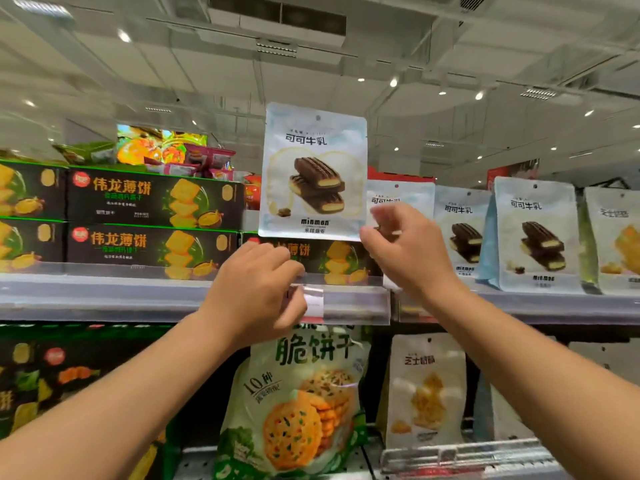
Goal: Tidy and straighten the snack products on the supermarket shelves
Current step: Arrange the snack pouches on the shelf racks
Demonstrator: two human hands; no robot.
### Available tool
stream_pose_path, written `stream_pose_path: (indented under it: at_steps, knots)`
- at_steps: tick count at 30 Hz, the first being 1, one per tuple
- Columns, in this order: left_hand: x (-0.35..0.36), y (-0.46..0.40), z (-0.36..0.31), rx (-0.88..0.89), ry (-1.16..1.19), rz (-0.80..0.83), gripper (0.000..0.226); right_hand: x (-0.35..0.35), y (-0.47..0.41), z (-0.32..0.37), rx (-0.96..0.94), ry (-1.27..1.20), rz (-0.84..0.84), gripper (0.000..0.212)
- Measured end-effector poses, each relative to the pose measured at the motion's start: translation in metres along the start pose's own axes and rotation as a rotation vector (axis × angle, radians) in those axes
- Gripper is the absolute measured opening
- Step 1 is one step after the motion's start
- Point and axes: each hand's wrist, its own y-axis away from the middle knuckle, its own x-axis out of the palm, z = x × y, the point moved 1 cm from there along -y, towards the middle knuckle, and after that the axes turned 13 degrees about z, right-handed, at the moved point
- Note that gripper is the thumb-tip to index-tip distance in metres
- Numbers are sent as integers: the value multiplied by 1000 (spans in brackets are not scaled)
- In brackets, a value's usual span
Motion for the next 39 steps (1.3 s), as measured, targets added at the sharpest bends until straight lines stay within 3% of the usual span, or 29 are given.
stream_pose_path:
  at_steps: [4, 7, 9, 12, 14, 19, 23, 26, 29, 39]
  knots:
    - [7, 0, 2, -45, 64, -78, 23, 2, -50, 0, 295, -345, 120, 91]
    - [5, 1, 6, -80, 172, -69, 29, 13, -68, -1, 341, -430, 197, 106]
    - [3, 1, 6, -99, 221, -53, 31, 21, -72, -2, 353, -430, 207, 96]
    - [1, 0, 6, -104, 221, -49, 30, 28, -74, -3, 331, -425, 174, 43]
    - [1, 1, 6, -99, 207, -50, 30, 29, -74, -3, 302, -434, 177, 32]
    - [3, 2, 8, -90, 195, -41, 30, 27, -71, 2, 270, -410, 161, 36]
    - [2, 3, 8, -87, 210, -45, 30, 22, -68, 4, 209, -362, 93, 25]
    - [1, 3, 9, -61, 227, -41, 31, 8, -64, 8, 207, -354, 27, 44]
    - [2, 3, 12, -36, 262, -31, 34, -22, -57, 6, 206, -373, -37, 44]
    - [14, -18, -23, -66, 245, -41, 38, -113, -13, -70, 284, -259, -69, 49]
